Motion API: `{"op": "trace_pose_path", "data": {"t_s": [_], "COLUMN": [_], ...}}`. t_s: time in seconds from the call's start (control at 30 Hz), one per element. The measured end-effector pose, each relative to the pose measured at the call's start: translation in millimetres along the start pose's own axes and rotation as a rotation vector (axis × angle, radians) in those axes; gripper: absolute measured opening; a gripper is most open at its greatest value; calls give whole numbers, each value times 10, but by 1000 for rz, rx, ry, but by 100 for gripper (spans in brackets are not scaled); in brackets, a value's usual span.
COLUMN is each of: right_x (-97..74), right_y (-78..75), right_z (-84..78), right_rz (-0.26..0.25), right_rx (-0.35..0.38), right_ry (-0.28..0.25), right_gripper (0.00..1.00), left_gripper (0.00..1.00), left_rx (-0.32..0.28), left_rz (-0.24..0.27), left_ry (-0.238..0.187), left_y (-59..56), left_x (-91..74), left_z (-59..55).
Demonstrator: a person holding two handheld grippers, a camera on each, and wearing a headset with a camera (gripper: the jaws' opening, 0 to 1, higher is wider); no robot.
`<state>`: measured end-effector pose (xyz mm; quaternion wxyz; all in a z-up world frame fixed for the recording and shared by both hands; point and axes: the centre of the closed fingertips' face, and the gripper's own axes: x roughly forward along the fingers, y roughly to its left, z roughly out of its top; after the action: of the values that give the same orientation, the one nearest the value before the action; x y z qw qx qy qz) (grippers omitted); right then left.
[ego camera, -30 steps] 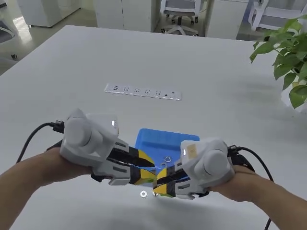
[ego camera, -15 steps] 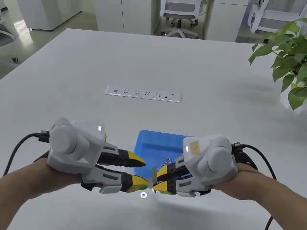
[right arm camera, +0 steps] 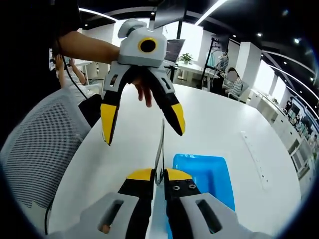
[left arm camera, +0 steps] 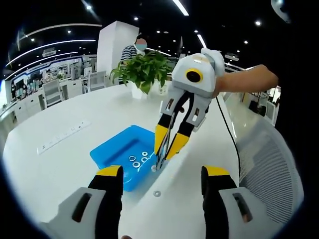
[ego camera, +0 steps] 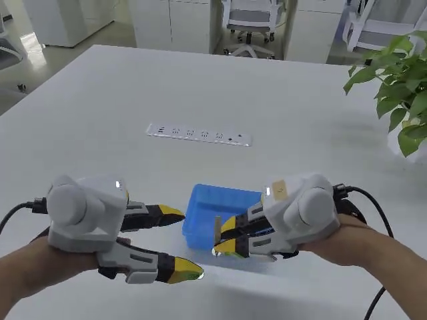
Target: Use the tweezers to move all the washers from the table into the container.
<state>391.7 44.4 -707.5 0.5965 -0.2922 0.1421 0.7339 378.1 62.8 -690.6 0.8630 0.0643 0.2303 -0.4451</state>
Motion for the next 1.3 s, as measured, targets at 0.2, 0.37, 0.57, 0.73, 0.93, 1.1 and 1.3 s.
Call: {"op": "trace_pose_path", "data": {"t_s": [0.2,0.37,0.57,0.73,0.93,1.1,1.3], "right_x": [-39,-66,-70,-34,1,51,101], "right_y": [-114,-224,-347,-428,-496,-540,-567], "right_z": [65,104,121,77,21,-61,-133], "right_rz": [-17,-32,-44,-48,-52,-45,-35], "right_rx": [-11,-15,-20,-22,-19,-17,-17], "right_ry": [-9,-18,-26,-23,-22,-19,-18], "right_gripper": [9,9,9,9,9,9,9], "left_gripper": [78,84,92,97,99,99,99], "left_rx": [-21,-24,-37,-52,-63,-57,-47], "left_rz": [21,36,61,80,93,94,88], "left_ry": [-13,-24,-15,-20,-16,-19,-14], "left_y": [4,-18,11,48,108,141,192], "left_x": [-52,-96,-141,-164,-149,-121,-70], "left_z": [4,22,-12,-5,-4,39,68]}}
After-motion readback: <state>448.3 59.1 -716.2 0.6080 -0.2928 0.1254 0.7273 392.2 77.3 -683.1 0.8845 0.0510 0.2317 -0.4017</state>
